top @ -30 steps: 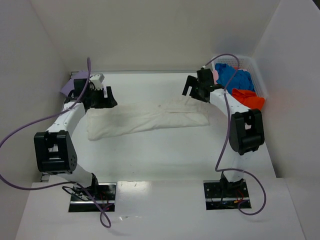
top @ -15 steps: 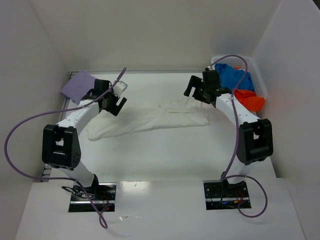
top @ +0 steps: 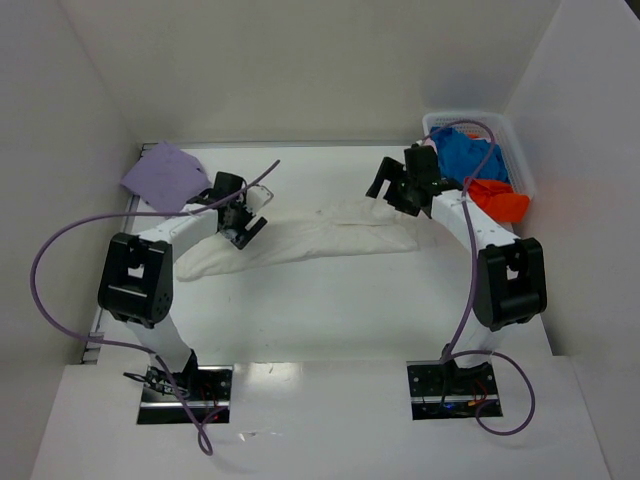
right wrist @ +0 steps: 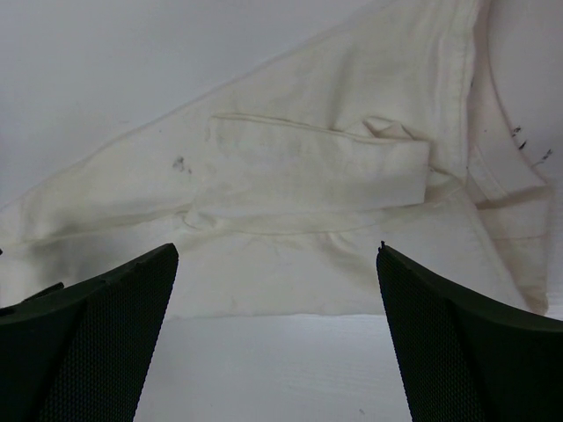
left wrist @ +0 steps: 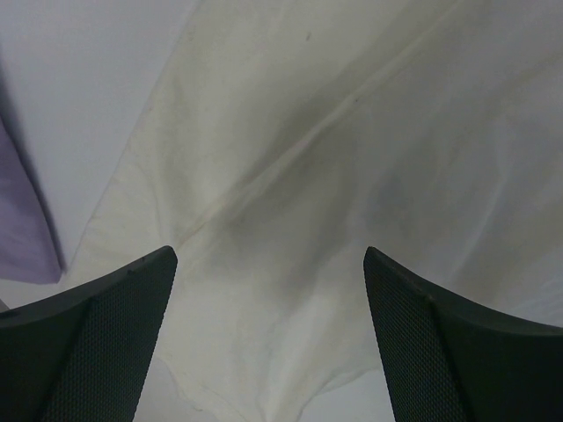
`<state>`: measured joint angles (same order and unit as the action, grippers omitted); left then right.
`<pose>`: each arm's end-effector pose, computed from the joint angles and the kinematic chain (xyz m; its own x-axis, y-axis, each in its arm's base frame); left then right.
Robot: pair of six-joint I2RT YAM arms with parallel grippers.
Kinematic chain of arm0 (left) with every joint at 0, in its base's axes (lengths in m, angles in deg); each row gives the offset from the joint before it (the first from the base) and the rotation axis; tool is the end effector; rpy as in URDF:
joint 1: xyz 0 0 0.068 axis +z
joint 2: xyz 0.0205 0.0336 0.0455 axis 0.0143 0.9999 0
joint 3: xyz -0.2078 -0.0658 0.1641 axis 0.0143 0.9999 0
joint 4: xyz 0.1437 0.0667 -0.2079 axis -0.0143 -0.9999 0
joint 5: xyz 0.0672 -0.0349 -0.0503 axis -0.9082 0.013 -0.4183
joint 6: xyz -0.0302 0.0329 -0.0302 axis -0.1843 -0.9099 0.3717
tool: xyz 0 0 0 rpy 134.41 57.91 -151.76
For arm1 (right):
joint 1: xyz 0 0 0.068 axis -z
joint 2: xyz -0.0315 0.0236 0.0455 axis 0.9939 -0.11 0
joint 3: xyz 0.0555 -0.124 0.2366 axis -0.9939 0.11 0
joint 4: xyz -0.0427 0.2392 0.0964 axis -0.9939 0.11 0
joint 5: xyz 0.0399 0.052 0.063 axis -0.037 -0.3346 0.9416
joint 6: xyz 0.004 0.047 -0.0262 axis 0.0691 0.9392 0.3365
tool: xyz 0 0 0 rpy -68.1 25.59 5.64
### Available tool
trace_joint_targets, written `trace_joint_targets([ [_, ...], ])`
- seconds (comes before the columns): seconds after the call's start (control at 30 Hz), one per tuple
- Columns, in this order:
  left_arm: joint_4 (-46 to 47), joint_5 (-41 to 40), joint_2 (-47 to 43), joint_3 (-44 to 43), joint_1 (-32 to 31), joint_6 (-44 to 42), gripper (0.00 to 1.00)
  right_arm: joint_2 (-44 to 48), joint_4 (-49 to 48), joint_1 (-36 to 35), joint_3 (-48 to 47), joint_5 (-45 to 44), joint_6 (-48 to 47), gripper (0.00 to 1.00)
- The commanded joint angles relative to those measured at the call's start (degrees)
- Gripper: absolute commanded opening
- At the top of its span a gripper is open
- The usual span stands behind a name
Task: Fold and stack the t-shirts
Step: Rotate the tshirt 90 degrees
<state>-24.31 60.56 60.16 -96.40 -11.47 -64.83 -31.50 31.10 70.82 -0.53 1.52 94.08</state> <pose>0.3551 -0.0741 0.2034 -0.6373 0.5815 -0.5057 0.4830 0.8127 0.3258 0.3642 0.0853 0.2652 -0.6984 0.3844 -0.6037 0.1236 0.8956 0.4273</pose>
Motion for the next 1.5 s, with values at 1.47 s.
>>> trace_joint_targets([
  [1.47, -18.8, 12.9, -2.9, 0.8, -24.4, 20.7, 0.94, -17.9, -1.9, 0.1, -1.4, -7.4, 7.2, 0.99],
])
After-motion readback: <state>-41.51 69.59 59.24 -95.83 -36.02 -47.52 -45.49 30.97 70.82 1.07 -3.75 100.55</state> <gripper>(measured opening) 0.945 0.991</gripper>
